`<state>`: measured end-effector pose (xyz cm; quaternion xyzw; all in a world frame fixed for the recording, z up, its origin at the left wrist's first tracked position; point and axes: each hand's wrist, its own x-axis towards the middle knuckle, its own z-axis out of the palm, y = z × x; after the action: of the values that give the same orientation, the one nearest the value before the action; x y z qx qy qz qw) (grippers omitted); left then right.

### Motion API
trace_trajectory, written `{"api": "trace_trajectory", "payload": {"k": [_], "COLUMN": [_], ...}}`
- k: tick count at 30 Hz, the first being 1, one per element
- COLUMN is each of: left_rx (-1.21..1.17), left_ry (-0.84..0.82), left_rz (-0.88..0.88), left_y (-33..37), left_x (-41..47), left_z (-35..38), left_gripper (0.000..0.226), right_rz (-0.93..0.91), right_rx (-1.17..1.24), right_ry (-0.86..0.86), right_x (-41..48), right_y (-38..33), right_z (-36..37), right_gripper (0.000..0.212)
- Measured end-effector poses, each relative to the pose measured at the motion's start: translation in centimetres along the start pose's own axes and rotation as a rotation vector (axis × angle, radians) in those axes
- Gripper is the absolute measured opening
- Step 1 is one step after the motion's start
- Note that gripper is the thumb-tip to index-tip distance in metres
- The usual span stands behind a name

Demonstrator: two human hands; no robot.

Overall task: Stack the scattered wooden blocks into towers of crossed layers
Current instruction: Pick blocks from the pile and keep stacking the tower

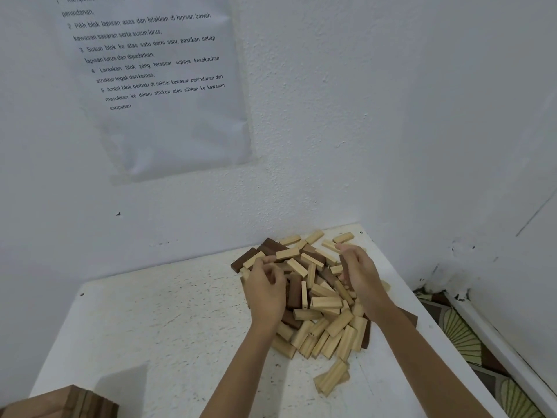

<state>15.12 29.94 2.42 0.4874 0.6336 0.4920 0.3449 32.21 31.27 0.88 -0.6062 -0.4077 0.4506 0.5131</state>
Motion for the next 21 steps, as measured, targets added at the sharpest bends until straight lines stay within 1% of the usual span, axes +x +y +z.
{"api": "trace_trajectory", "payload": {"k": [1, 3, 5, 8, 11, 14, 16, 21], "left_rx": [-0.054, -0.151, -0.210, -0.306, -0.375, -0.412, -0.434, -0.492], "left_ry": [-0.008, -0.045, -0.077, -0.089, -0.101, -0.118, -0.119, -0.117], "left_rz": [-0.014, -0.032, -0.053, -0.140, -0.181, -0.183, -0.192, -0.210], "left_y": [0.2, 0.6, 0.7, 0.5, 0.2, -0.1, -0.2, -0.1], "left_x": [0.2, 0.6, 1.0, 1.5, 1.5, 1.5, 1.5, 1.1], "left_z": [-0.2, -0.4, -0.6, -0.6, -0.3, -0.2, -0.3, -0.8], "left_gripper": [0.016, 0.017, 0.018, 0.021, 0.023, 0.024, 0.023, 0.024], "right_rz": [-0.056, -0.196, -0.281, -0.310, -0.323, -0.374, -0.440, -0.596], "right_rx": [-0.072, -0.283, -0.510, -0.748, -0.892, -0.951, -0.948, -0.757], "right_ry": [-0.043, -0.109, -0.154, -0.236, -0.309, -0.327, -0.318, -0.243], "right_x": [0.4, 1.2, 2.0, 3.1, 4.1, 4.6, 4.7, 4.0], "right_y": [0.0, 0.0, -0.4, -0.7, -0.7, -0.5, -0.1, 0.3], "right_z": [-0.2, -0.5, -0.7, -0.6, -0.2, 0.0, -0.2, -0.1], "right_gripper": [0.021, 0.033, 0.040, 0.040, 0.040, 0.039, 0.035, 0.023]}}
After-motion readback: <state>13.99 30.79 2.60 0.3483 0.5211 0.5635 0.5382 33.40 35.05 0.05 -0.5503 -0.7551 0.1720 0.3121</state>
